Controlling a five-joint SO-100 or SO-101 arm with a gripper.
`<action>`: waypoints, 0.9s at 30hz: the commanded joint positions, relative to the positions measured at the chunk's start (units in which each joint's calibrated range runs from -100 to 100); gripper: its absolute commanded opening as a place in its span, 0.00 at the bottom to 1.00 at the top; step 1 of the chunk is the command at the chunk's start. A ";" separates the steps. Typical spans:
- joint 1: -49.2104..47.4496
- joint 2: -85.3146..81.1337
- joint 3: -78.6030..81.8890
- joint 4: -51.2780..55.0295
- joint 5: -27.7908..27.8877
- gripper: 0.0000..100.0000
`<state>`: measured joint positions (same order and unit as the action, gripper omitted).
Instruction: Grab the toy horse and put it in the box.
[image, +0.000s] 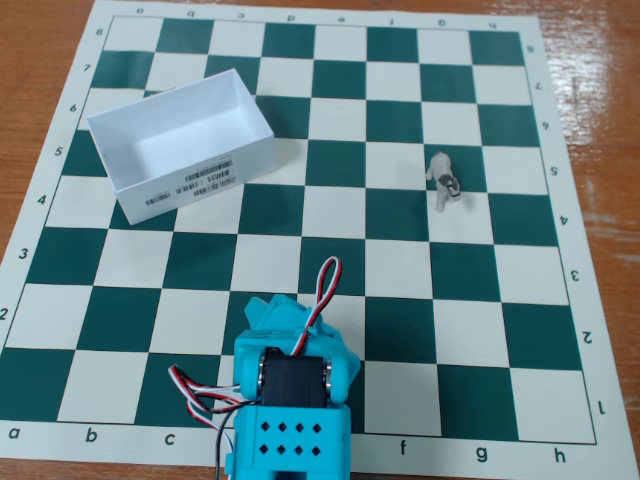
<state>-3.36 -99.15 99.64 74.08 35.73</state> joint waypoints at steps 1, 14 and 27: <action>0.00 -0.41 0.36 0.17 0.19 0.32; 11.15 0.03 0.36 -6.56 9.08 0.33; 19.00 18.79 -2.37 -46.51 18.27 0.33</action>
<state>14.64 -83.40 99.55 33.19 52.75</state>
